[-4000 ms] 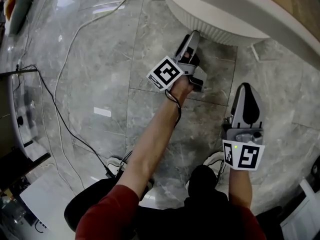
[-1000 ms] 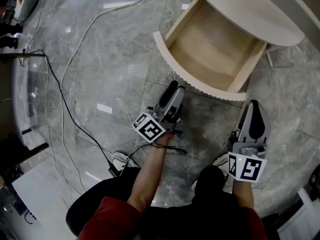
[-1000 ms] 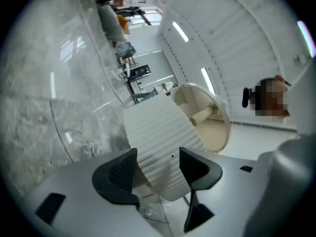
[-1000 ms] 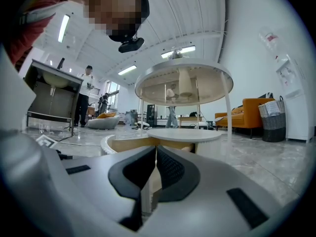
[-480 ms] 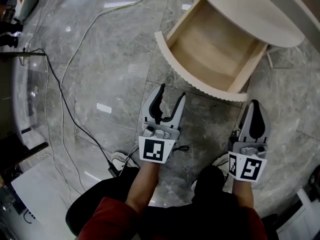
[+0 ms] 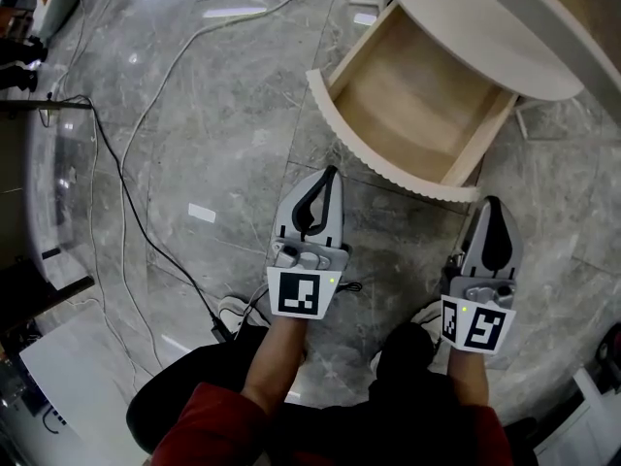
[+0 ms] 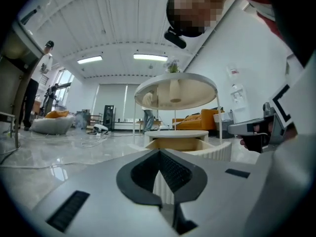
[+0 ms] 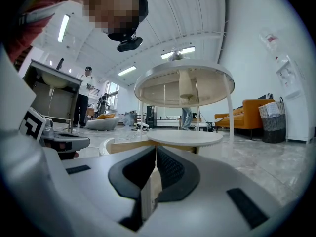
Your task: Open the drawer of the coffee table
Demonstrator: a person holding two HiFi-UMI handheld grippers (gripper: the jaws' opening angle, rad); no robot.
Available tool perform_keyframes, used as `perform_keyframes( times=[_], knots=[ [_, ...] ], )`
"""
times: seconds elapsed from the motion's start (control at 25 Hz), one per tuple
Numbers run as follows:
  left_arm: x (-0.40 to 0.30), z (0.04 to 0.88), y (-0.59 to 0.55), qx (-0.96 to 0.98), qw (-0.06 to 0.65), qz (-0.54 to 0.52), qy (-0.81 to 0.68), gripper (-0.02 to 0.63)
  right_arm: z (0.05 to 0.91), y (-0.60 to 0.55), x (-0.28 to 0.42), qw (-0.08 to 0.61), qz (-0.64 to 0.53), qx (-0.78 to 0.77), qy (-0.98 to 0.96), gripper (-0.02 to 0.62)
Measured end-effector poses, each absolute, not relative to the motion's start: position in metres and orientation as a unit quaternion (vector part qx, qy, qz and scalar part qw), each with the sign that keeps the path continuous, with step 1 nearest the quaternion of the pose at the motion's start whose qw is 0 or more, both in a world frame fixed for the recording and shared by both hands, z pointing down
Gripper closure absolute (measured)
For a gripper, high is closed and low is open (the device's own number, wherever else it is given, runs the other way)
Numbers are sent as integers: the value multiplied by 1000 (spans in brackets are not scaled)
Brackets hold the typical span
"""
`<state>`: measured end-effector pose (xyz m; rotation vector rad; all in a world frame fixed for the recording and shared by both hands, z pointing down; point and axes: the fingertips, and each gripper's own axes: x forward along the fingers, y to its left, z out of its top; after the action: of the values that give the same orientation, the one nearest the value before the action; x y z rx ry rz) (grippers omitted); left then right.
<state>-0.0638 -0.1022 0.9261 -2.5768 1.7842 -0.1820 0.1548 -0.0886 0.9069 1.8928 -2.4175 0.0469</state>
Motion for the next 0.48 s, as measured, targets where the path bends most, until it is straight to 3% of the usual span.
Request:
perform_keyframes(
  times=[0.12, 0.28, 0.48],
  knots=[
    [-61, 893, -111, -838, 49, -68, 538, 592, 884, -93, 153, 39, 14, 618, -785, 572],
    [-61, 823, -122, -845, 59, -64, 528, 592, 832, -92, 152, 48, 44, 616, -785, 572],
    [-64, 721, -130, -851, 19, -53, 522, 592, 733, -83, 148, 68, 77, 619, -779, 572]
  ],
)
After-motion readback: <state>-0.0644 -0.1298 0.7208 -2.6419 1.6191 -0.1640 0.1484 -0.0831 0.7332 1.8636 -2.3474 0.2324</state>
